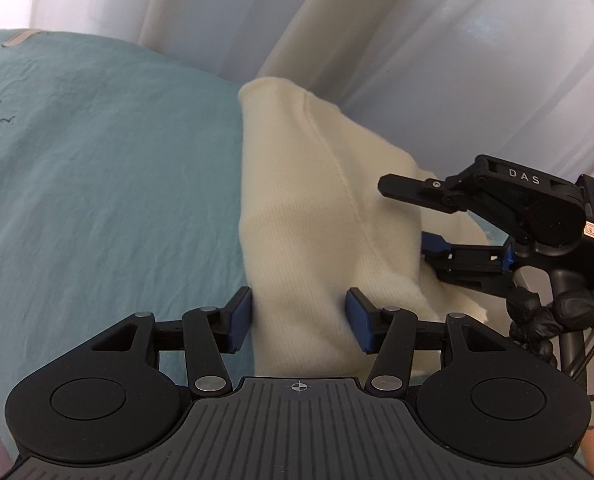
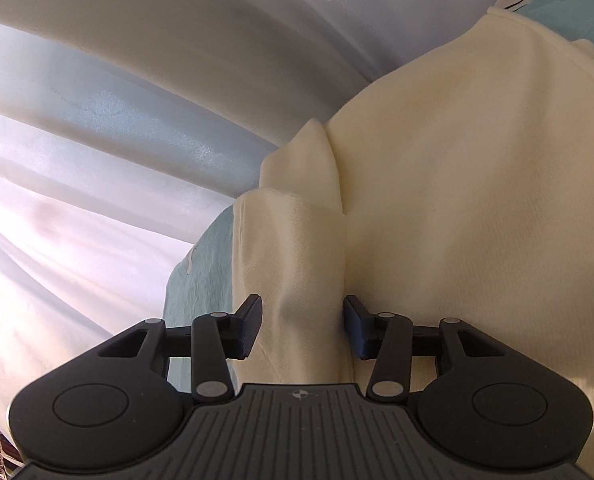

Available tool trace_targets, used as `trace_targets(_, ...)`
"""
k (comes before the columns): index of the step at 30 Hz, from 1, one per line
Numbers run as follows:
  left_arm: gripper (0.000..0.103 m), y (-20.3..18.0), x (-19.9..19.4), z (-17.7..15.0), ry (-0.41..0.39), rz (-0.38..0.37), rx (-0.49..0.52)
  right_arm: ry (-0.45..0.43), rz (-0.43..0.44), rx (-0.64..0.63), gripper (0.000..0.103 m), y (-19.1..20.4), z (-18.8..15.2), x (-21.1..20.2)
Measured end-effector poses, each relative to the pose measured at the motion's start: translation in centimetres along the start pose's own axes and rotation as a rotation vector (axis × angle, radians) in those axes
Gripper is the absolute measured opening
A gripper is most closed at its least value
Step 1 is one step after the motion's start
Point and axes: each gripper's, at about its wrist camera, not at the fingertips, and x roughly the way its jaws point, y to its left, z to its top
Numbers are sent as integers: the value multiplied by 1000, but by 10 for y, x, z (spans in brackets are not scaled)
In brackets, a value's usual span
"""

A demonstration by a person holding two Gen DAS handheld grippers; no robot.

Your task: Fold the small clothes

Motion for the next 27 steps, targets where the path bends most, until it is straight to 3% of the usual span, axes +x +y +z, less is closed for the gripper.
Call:
trace_targets(6,59,2,0,-2,-1,-13,2,37,-26,-30,17,6,-1,13)
trace_targets(11,58,2,-6,3,10,-12,-31,-6,-201,-291,15,45,-13,17)
trace_targets(14,58,2,-19,10,-40,-5,-56,-41,-302,-487,14,72,-25,19)
trace_targets(16,58,4,-25,15,-82,16,-65,-57,-333,-552,14,82,-31,18)
trace_targets(19,58,10,-21,23,-98,85,-86,-79,-351,-590,14,90,-35,13)
trace_targets(23,58,12,-4,22,-58,102,-88,-98,-387,-616,14,90,-38,5)
trace_targets(27,58,-2,-6,19,-66,100,-40,-135,-422,-640,13,91,-43,5)
